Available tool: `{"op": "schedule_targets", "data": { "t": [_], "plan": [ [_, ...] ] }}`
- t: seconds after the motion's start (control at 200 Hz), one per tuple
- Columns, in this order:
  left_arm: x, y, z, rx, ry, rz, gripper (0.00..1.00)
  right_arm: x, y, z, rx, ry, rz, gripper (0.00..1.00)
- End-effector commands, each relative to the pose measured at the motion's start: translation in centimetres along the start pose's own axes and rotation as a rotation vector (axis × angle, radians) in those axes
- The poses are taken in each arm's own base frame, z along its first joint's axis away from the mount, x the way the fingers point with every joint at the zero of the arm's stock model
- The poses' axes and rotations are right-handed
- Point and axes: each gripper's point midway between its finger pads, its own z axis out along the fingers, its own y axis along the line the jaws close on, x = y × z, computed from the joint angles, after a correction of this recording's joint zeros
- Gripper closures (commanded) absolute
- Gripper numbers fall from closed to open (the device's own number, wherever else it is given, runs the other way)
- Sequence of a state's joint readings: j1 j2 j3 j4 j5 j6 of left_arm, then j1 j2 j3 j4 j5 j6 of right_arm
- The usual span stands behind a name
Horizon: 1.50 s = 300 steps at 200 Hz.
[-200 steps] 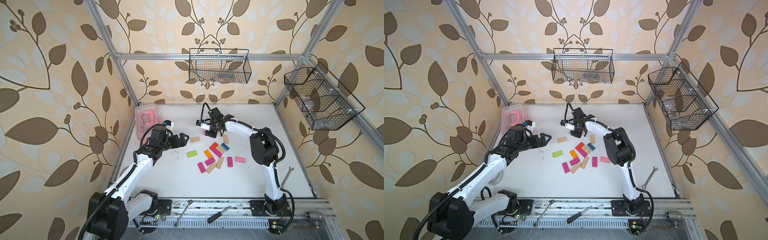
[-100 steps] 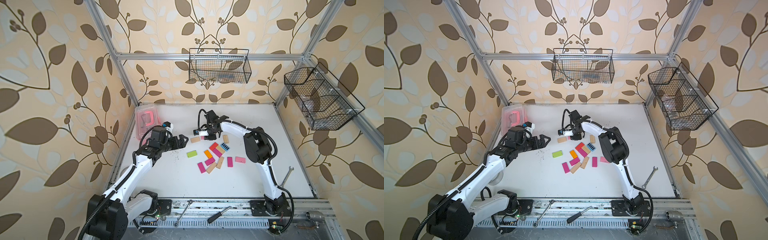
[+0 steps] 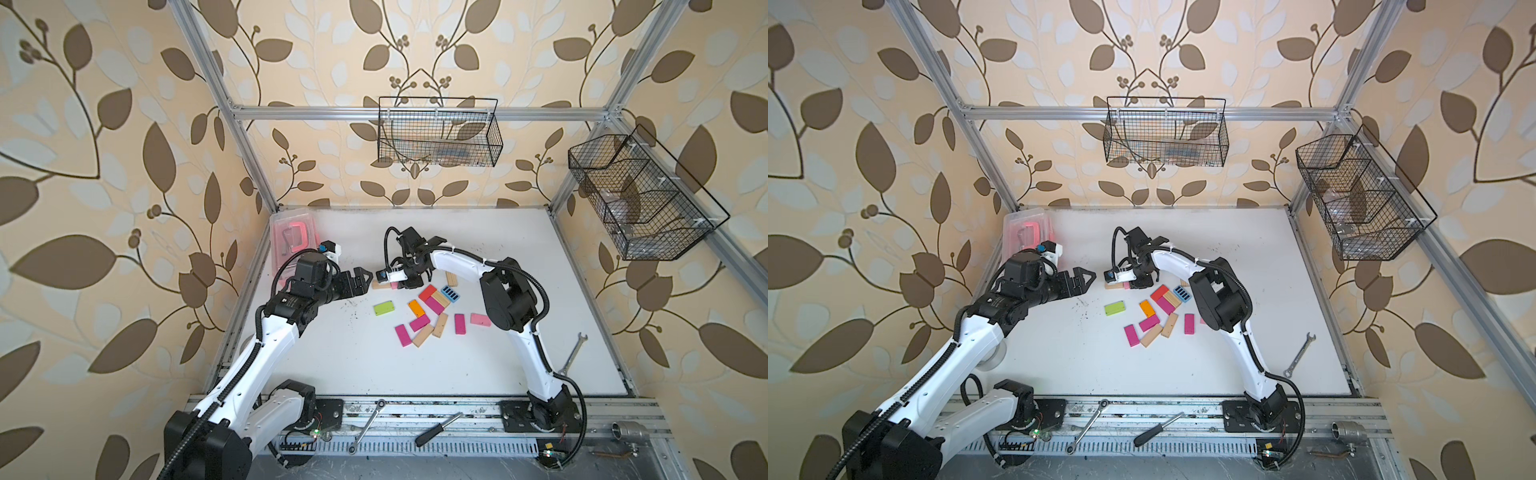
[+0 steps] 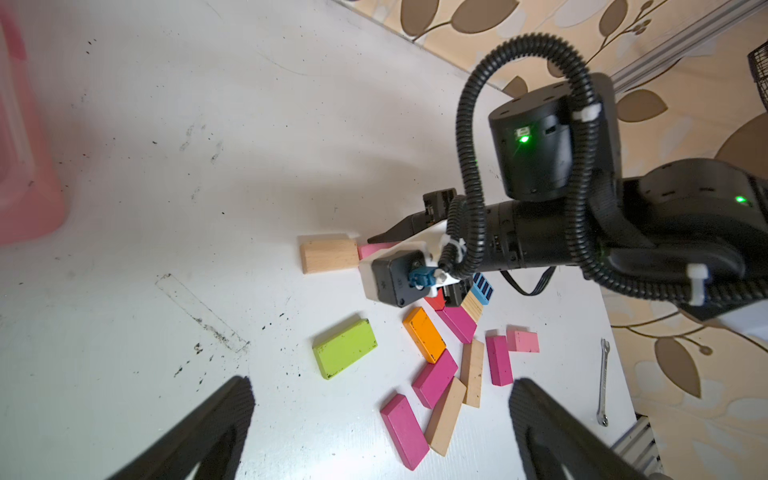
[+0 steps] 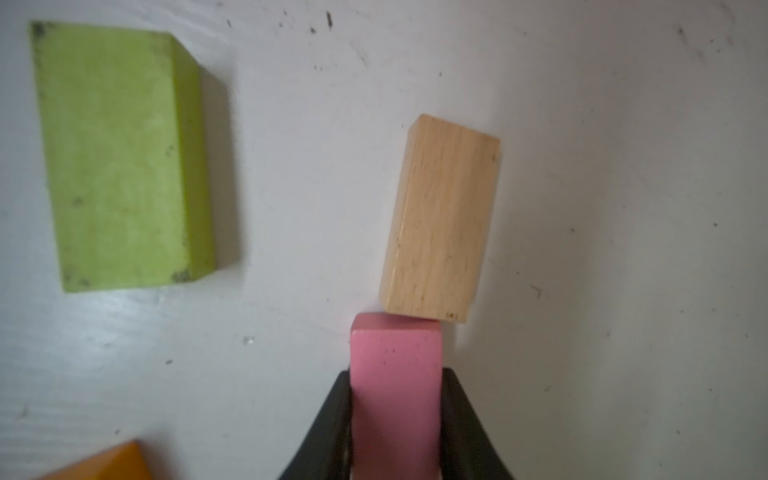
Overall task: Assemble the number 7 with building blocks
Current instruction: Assemble the building block at the center of the board.
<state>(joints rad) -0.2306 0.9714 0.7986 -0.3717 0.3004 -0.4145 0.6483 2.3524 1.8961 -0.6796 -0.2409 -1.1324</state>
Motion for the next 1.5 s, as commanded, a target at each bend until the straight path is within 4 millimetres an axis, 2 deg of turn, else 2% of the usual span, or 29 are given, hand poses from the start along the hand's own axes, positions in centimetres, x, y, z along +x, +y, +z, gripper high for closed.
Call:
{"op": "schedule_targets", "data": {
  "t": [0.0, 0.125, 0.305, 0.505, 0.66, 0.87, 1.115, 1.275, 1.4, 1.495],
  "plan": [
    [-1.5, -1.1, -1.6, 0.002, -0.061, 0.05, 0.01, -0.4, 2.3, 2.8, -0.093, 0.018, 0.103, 0.69],
    [-1.7, -1.2, -2.1, -0.002, -0.071, 0.052, 0.01, -1.8, 2.3, 3.8, -0.083, 0.046, 0.16, 0.68],
    [-2.1, -0.1, -2.9, -0.074, -0.109, 0.046, 0.01, -2.9, 2.5, 3.6, -0.086, 0.039, 0.225, 0.67],
    [-3.3, 2.6, -5.9, -0.251, -0.219, 0.014, 0.01, -4.2, 3.6, 3.9, -0.097, 0.033, 0.275, 0.65],
    [-4.2, 2.6, -7.5, -0.282, -0.277, 0.033, 0.01, -5.0, 3.4, 4.5, -0.072, 0.022, 0.314, 0.65],
    [-4.1, 2.5, -7.4, -0.272, -0.274, 0.041, 0.01, -5.8, 2.5, 4.7, -0.05, 0.007, 0.325, 0.64],
    [-4.3, 2.3, -8.0, -0.266, -0.298, 0.047, 0.01, -5.7, 1.1, 5.2, -0.026, 0.034, 0.342, 0.64],
    [-4.3, 2.3, -7.8, -0.263, -0.297, 0.05, 0.01, -6.0, 1.1, 5.2, -0.027, 0.032, 0.334, 0.65],
    [-4.3, 2.3, -7.7, -0.258, -0.295, 0.05, 0.01, -6.2, 1.3, 5.0, -0.039, 0.03, 0.308, 0.72],
    [-4.3, 2.2, -7.7, -0.256, -0.295, 0.05, 0.01, -6.3, 1.4, 4.9, -0.043, 0.027, 0.294, 0.71]
  ]
}}
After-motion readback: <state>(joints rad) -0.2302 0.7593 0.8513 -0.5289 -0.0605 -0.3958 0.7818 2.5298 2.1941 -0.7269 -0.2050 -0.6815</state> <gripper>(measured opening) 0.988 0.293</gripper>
